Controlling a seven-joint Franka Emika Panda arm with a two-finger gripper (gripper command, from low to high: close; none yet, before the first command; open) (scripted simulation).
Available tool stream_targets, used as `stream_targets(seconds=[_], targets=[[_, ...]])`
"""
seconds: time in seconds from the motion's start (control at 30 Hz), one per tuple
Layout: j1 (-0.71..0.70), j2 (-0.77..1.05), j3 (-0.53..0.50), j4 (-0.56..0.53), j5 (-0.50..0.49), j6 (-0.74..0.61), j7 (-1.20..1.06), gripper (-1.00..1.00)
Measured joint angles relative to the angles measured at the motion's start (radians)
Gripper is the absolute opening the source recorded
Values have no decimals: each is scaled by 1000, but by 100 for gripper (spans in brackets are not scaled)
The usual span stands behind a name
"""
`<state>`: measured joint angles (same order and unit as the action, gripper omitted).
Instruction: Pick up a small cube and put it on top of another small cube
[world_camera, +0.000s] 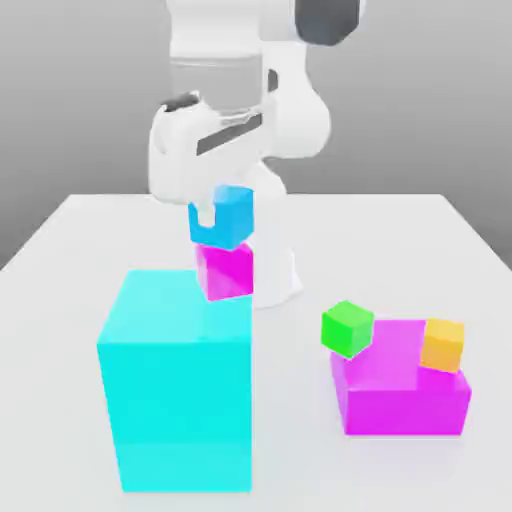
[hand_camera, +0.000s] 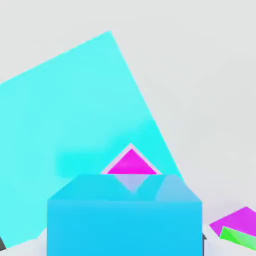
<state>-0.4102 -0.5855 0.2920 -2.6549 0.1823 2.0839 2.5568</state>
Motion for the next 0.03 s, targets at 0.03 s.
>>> stream_targets(seconds=[0.03], targets=[[0,0,0,0,0,0,0,100]])
